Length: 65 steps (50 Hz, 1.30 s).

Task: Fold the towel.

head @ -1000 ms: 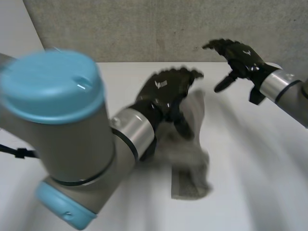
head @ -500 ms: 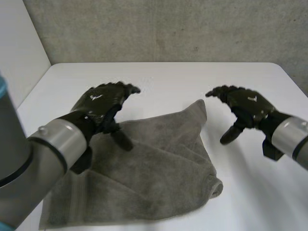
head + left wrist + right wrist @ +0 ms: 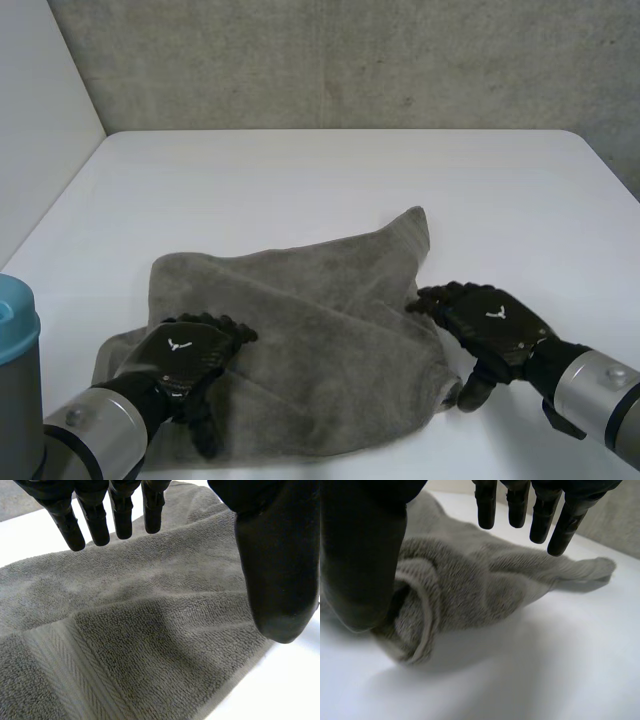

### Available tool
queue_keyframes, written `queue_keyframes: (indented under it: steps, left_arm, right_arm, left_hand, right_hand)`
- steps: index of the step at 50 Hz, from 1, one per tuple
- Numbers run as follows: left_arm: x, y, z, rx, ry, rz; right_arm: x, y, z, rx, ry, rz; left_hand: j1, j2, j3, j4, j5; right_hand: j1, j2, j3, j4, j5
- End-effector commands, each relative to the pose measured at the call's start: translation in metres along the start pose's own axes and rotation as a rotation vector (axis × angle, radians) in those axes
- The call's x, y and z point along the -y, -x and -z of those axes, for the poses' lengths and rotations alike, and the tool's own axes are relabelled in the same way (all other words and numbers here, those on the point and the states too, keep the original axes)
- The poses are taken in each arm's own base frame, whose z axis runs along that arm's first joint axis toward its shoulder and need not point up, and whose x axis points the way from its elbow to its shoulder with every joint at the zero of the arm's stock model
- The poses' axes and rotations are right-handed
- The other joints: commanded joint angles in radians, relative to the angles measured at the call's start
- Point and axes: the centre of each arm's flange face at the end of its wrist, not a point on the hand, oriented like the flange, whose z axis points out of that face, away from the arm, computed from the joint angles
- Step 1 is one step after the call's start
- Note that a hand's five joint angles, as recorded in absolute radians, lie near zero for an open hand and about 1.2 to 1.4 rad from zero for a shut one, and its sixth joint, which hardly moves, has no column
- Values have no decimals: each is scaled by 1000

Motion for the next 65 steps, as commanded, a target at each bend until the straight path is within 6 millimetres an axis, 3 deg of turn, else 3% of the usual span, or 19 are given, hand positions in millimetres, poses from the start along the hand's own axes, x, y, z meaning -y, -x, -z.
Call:
queue_keyframes:
  steps: [1, 5, 7, 11, 14, 21, 25, 33, 37, 44, 49, 50, 51, 52, 53, 60, 62, 65]
  left_arm:
    - [1, -1, -7, 16, -37, 0]
    - [-2, -6, -13, 4, -50, 24]
    - [-3, -7, -15, 0, -49, 38]
    - [-8, -9, -24, -5, -25, 71]
    - [-11, -9, -30, -7, -13, 73]
    - [-10, -9, -40, -2, -20, 73]
    - [-10, -10, -43, 7, -29, 69]
    - [-11, -13, -50, 30, -53, 58]
    - [-11, -10, -55, 68, -62, 58]
    - [-16, -12, -57, 74, -43, 53]
    - [-17, -23, -51, 40, -48, 30]
    - [-17, -27, -49, 28, -52, 23]
    - [-17, -30, -47, 22, -54, 17]
    - [-17, -30, -47, 22, -54, 17]
    - [-18, -32, -45, 18, -53, 10]
    - [-27, -27, -39, 40, -7, 8]
    - [-26, -14, -37, 91, 6, 27]
    - [-26, -11, -35, 100, 12, 33]
  right_arm:
    - [-16, 4, -7, 36, 58, -10]
    - [-15, 3, -8, 34, 49, -15]
    - [-10, -2, -11, 14, 10, -2]
    - [-3, -4, -19, 5, -48, -15]
    - [13, -2, -28, 23, -116, -70]
    - [57, -17, -45, -13, -295, -205]
    - [67, -25, -53, -40, -328, -227]
    - [70, -31, -73, -83, -325, -247]
    - [61, -33, -80, -90, -298, -262]
    - [61, -36, -82, -101, -300, -272]
    - [60, -39, -87, -118, -298, -302]
    - [60, -39, -88, -118, -297, -304]
    - [59, -39, -89, -118, -295, -305]
    - [59, -39, -89, -118, -295, -305]
    - [59, -38, -88, -116, -289, -304]
    - [69, -35, -69, -125, -277, -246]
    - [68, -26, -55, -127, -257, -170]
    - [61, -16, -45, -108, -229, -81]
  left_hand:
    - [-110, -63, -43, -50, -52]
    - [-110, -63, -43, -50, -52]
    - [-110, -63, -43, -50, -52]
    - [-110, -63, -43, -50, -52]
    - [-110, -63, -43, -50, -52]
    - [-110, -63, -43, -50, -52]
    - [-110, -63, -43, -50, -52]
    - [-110, -63, -43, -50, -52]
    - [-100, -54, -43, -50, -43]
    - [-41, 5, -43, -50, 16]
    - [41, 87, -43, -50, 98]
    - [41, 87, -43, -50, 98]
    - [35, 81, -43, -50, 92]
    - [35, 81, -43, -50, 92]
    - [23, 70, -43, -50, 81]
    - [17, 64, -43, -50, 75]
    - [17, 64, -43, -50, 75]
    - [17, 64, -43, -50, 75]
  right_hand:
    - [162, 155, -7, -60, 169]
    - [286, 278, -7, -60, 293]
    - [566, 559, -7, -60, 573]
    - [808, 801, -7, -60, 815]
    - [1143, 1136, -7, -60, 1150]
    - [1145, 1138, -7, -60, 1152]
    - [1145, 1138, -7, -60, 1152]
    - [1145, 1138, -7, -60, 1152]
    - [1145, 1138, -7, -60, 1152]
    - [1145, 1138, -7, -60, 1152]
    - [1145, 1138, -7, -60, 1152]
    - [902, 895, -7, -60, 909]
    - [315, 308, -7, -60, 322]
    - [309, 302, -7, -60, 316]
    - [-77, -84, -7, -60, -70]
    - [-77, -84, -7, -60, -70]
    - [-77, -84, -7, -60, -70]
    - [-77, -84, -7, -60, -70]
